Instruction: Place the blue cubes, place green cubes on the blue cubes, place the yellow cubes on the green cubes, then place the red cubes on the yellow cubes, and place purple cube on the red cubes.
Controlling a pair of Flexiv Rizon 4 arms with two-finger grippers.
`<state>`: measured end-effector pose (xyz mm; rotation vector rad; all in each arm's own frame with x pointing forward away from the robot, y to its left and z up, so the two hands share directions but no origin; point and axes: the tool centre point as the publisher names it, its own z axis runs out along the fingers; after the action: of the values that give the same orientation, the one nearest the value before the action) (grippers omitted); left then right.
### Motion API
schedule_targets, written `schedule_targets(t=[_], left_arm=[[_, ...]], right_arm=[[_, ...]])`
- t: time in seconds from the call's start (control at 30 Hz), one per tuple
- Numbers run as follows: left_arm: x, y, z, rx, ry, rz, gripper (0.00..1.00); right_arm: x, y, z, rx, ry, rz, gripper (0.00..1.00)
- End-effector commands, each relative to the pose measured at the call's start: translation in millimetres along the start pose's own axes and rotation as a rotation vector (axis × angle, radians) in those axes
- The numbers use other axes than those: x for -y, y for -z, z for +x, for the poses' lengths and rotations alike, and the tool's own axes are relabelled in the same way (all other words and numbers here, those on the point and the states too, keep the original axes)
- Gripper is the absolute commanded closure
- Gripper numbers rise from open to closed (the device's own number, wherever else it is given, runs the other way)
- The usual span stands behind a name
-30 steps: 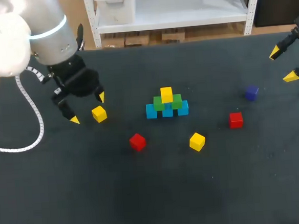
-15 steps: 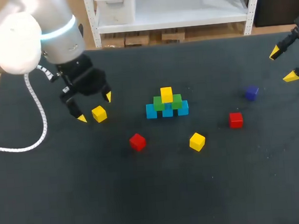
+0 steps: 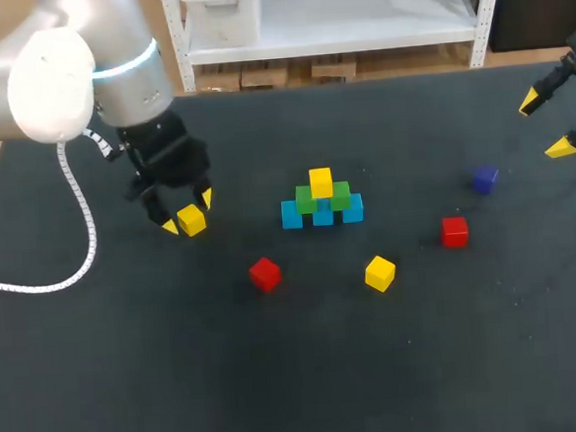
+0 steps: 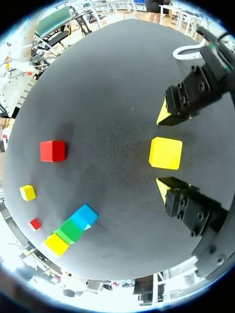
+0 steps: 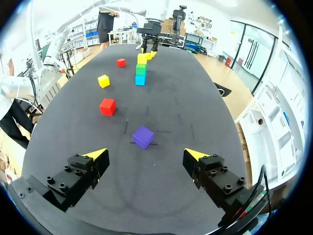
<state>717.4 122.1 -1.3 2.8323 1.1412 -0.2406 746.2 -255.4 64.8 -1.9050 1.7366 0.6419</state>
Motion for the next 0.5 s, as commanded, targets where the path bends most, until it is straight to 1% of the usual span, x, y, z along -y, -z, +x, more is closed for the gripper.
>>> schedule_targets(t=[0.03, 0.07, 0.13, 0.17, 0.2, 0.23, 0.27, 0.4, 0.5], left_arm=[[-4.1, -1.1, 1.7, 0.0, -0.007, 0.016, 0.47], [-3.8, -1.8, 1.8, -0.001, -0.007, 0.017, 0.51], [-3.3, -2.3, 2.2, -0.002, -0.002, 0.02, 0.63], [-2.9, -2.5, 2.4, -0.003, -0.001, 0.02, 0.78], [-2.4, -2.5, 2.5, -0.005, 0.001, 0.021, 0.87], [-1.7, -2.5, 2.9, -0.007, 0.003, 0.021, 0.91], [-0.8, -2.2, 3.3, -0.008, 0.005, 0.02, 1.0], [3.3, 2.5, 5.1, -0.017, 0.038, 0.01, 1.0], [5.2, 14.0, 4.0, -0.014, 0.088, -0.016, 1.0]], right_arm=[[0.3, -0.2, 0.4, 0.002, 0.001, 0.0, 0.0], [0.3, -0.2, 0.4, 0.002, 0.001, 0.0, 0.0], [0.3, -0.2, 0.4, 0.002, 0.001, 0.0, 0.0], [0.3, -0.2, 0.4, 0.002, 0.001, 0.0, 0.0], [0.3, -0.2, 0.4, 0.002, 0.001, 0.0, 0.0], [0.3, -0.2, 0.4, 0.002, 0.001, 0.0, 0.0], [0.3, -0.2, 0.4, 0.002, 0.001, 0.0, 0.0], [0.3, -0.2, 0.4, 0.002, 0.001, 0.0, 0.0], [0.3, -0.2, 0.4, 0.002, 0.001, 0.0, 0.0]])
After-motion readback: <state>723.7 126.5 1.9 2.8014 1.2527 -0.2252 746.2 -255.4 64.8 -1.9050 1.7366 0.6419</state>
